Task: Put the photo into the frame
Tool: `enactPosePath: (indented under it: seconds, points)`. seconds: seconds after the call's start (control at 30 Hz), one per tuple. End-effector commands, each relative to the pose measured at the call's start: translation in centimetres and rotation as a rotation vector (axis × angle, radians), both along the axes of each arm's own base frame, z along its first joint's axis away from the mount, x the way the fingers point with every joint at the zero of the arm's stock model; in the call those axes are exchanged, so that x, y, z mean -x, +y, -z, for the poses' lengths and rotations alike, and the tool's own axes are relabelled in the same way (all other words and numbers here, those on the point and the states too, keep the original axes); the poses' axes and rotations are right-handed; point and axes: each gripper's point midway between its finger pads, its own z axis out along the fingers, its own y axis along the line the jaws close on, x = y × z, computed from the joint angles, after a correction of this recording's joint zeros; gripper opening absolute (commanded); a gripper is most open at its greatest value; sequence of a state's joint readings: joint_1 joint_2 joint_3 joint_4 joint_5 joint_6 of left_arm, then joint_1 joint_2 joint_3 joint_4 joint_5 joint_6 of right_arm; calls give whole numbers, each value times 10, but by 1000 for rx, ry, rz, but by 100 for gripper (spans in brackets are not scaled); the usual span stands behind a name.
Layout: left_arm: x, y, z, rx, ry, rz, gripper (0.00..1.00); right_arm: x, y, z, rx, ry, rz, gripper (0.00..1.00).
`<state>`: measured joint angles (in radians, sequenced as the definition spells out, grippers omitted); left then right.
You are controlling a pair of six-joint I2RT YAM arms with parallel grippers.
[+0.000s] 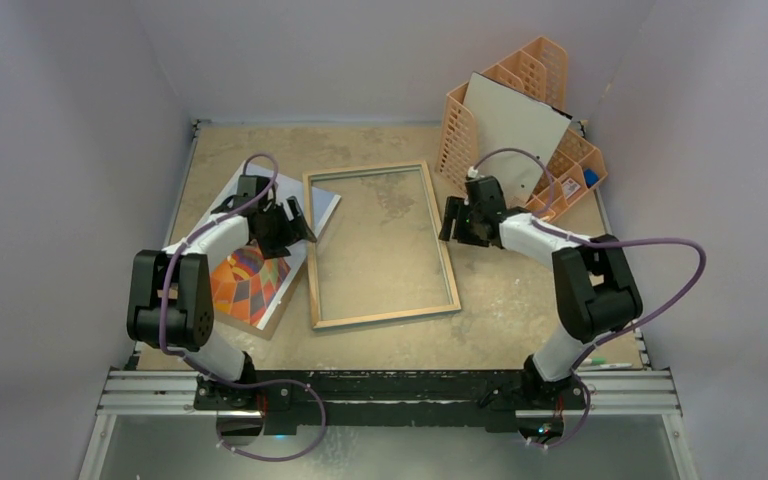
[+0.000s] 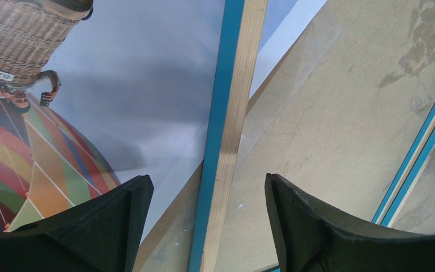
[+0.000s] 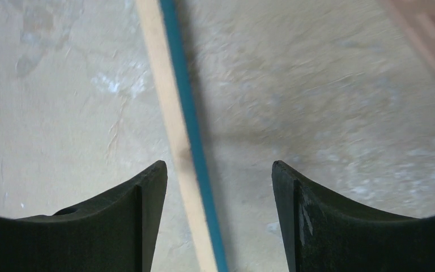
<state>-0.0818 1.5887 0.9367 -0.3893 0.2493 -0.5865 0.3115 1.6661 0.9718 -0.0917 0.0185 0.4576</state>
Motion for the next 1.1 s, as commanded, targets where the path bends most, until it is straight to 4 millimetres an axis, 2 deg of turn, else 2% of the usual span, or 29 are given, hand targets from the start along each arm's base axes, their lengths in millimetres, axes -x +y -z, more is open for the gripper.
enactPosePath:
  seconds: [0.0,0.13,0.3,0.47,0.6,0.8,0.87,0.97,1.07]
  points:
    - [-6,4,-5,-30,-34,-16,75,13,27,1,-7,2,-103,70]
    - [-6,13,-9,-74,-41,-39,75,25,30,16,67,47,-104,65]
    - [-7,25,-16,-128,-60,-83,74,41,16,34,166,124,-78,50]
    - [-13,34,-24,-163,-87,-133,74,57,14,33,191,145,-137,26]
    - [-20,38,-20,-178,-84,-166,74,77,10,31,188,182,-173,19]
    - [-33,44,-15,-203,-85,-216,73,106,-10,35,222,232,-122,18]
    - [-35,45,-17,-207,-85,-224,73,103,-15,29,240,231,-78,17]
    - [-36,48,-20,-218,-91,-234,73,92,-31,20,317,203,26,24]
    - [-33,53,-23,-242,-90,-247,73,83,-33,12,321,160,63,43]
